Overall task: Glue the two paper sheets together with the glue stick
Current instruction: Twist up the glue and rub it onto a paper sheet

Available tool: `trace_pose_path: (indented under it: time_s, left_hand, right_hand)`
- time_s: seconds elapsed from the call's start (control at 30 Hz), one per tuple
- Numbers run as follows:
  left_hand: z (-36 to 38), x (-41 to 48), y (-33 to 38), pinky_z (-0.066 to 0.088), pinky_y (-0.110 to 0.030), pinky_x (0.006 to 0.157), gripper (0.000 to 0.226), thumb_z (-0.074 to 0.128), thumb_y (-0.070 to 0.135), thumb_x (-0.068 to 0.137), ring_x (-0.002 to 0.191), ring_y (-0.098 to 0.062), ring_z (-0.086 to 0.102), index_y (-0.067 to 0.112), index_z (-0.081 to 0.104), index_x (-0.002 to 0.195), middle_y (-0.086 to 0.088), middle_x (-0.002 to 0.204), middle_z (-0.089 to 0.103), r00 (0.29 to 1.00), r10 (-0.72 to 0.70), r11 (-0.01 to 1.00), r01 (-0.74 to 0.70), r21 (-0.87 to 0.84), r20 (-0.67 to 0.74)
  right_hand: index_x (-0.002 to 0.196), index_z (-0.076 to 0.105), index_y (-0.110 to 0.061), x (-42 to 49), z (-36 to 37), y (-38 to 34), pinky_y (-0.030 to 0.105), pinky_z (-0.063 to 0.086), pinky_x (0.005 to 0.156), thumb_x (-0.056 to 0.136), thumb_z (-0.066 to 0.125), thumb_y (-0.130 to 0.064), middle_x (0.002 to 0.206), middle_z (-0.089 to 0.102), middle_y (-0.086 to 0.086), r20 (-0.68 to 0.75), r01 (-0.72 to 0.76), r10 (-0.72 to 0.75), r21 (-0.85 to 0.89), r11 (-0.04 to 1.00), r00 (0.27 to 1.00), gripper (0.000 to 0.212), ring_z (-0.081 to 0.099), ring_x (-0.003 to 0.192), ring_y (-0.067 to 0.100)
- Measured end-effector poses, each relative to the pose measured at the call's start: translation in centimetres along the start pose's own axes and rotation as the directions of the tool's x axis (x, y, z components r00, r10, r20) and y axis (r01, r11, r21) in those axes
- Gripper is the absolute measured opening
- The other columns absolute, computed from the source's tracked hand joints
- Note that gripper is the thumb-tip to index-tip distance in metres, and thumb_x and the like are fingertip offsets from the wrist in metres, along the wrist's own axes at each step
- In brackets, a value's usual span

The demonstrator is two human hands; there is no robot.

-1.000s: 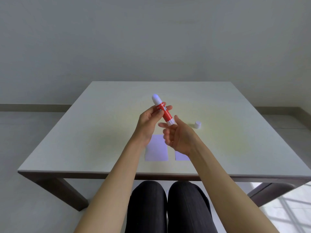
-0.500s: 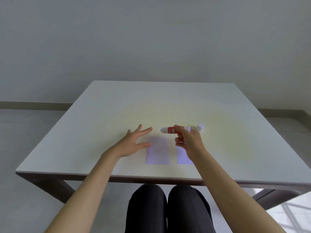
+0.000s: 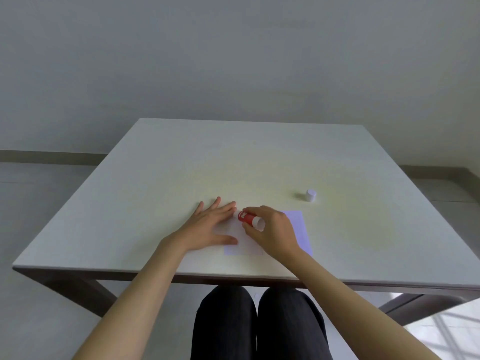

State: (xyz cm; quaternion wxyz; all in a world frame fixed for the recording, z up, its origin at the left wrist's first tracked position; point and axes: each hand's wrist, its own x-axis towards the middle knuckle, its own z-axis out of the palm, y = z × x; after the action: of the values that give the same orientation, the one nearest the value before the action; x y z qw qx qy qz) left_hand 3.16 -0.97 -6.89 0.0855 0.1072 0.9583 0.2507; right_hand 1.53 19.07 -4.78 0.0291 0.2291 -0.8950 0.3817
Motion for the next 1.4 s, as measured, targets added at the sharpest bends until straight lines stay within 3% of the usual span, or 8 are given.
trace_pose_path:
  time_s: [0.2,0.33,0.53,0.73,0.93,1.1,1.3,1.4]
  left_hand:
    - [0.0,0.0,0.0,-0.015,-0.039,0.117,0.104,0.062,0.071,0.065,0.144,-0.002,-0.012,0.032,0.015,0.15,0.025,0.156,0.005,0.999,-0.004,1.0,0.004,-0.002,0.034]
    - [-0.1,0.0,-0.1,-0.014,-0.041,0.116,0.106,0.062,0.07,0.065,0.145,-0.004,-0.012,0.03,0.014,0.15,0.027,0.155,0.002,0.999,0.005,0.999,-0.007,0.051,0.036]
    - [0.1,0.1,0.0,-0.017,-0.037,0.115,0.114,0.062,0.076,0.057,0.144,0.0,-0.012,0.032,0.014,0.15,0.035,0.147,-0.001,0.999,-0.009,1.0,0.009,0.006,0.035]
    - [-0.3,-0.1,0.1,-0.015,-0.039,0.116,0.105,0.064,0.068,0.066,0.145,-0.004,-0.012,0.03,0.013,0.15,0.034,0.147,-0.003,0.999,-0.001,0.999,-0.001,0.043,0.039]
    - [-0.2,-0.2,0.4,-0.016,-0.038,0.116,0.107,0.063,0.07,0.066,0.144,-0.001,-0.013,0.029,0.013,0.15,0.033,0.147,-0.003,0.999,-0.003,0.999,0.001,0.044,0.036]
    - [-0.3,-0.4,0.5,-0.016,-0.039,0.116,0.101,0.066,0.061,0.071,0.145,-0.003,-0.012,0.027,0.015,0.15,0.032,0.147,-0.002,0.999,-0.009,0.999,0.008,0.032,0.035]
    - [-0.1,-0.3,0.4,-0.016,-0.039,0.116,0.104,0.063,0.068,0.068,0.144,0.0,-0.013,0.029,0.013,0.15,0.033,0.147,-0.004,0.999,-0.008,0.998,0.006,0.058,0.033]
    - [-0.2,-0.3,0.4,-0.015,-0.041,0.117,0.102,0.065,0.064,0.07,0.145,-0.002,-0.012,0.028,0.014,0.151,0.032,0.147,-0.003,0.999,-0.011,0.998,0.009,0.059,0.033]
  right_hand:
    - [0.102,0.071,-0.027,-1.0,-0.6,-0.2,0.026,0.046,0.074,0.081,0.064,-0.035,0.096,0.075,-0.004,0.17,0.113,-0.12,0.051,0.992,0.978,0.023,0.061,0.071,0.014]
    - [0.108,0.07,-0.022,0.6,-1.8,0.8,0.024,0.047,0.083,0.086,0.064,-0.029,0.108,0.073,-0.003,-0.007,-0.037,0.037,0.065,0.997,0.999,0.024,0.065,0.091,0.015]
    - [0.097,0.072,-0.026,-2.4,-0.8,0.1,0.026,0.044,0.064,0.08,0.067,-0.028,0.082,0.074,-0.006,0.149,0.241,-0.241,0.017,0.97,0.959,0.018,0.047,0.053,0.0]
    - [0.101,0.073,-0.016,-0.8,-2.5,1.6,0.038,0.052,0.082,0.085,0.067,-0.024,0.096,0.077,0.003,-0.104,0.002,0.003,0.042,0.999,0.995,0.019,0.069,0.083,0.021]
    - [0.102,0.071,-0.029,-3.8,-2.5,0.6,0.04,0.044,0.083,0.082,0.065,-0.03,0.092,0.076,-0.009,0.175,0.164,-0.164,0.011,0.986,0.971,0.021,0.06,0.068,0.011]
    - [0.1,0.074,-0.017,-1.4,-4.1,1.4,0.046,0.045,0.093,0.084,0.067,-0.021,0.099,0.077,0.002,-0.019,0.016,-0.015,0.014,1.0,1.0,0.018,0.069,0.095,0.022]
    - [0.102,0.068,-0.035,-4.8,-3.7,1.1,0.03,0.026,0.095,0.079,0.059,-0.038,0.093,0.074,-0.013,0.191,0.127,-0.12,-0.026,0.992,0.974,0.025,0.06,0.079,0.012]
    - [0.099,0.072,-0.029,-3.6,-4.9,1.6,0.038,0.034,0.1,0.083,0.066,-0.03,0.097,0.075,-0.014,0.113,0.074,-0.07,-0.026,0.997,0.991,0.018,0.065,0.086,0.014]
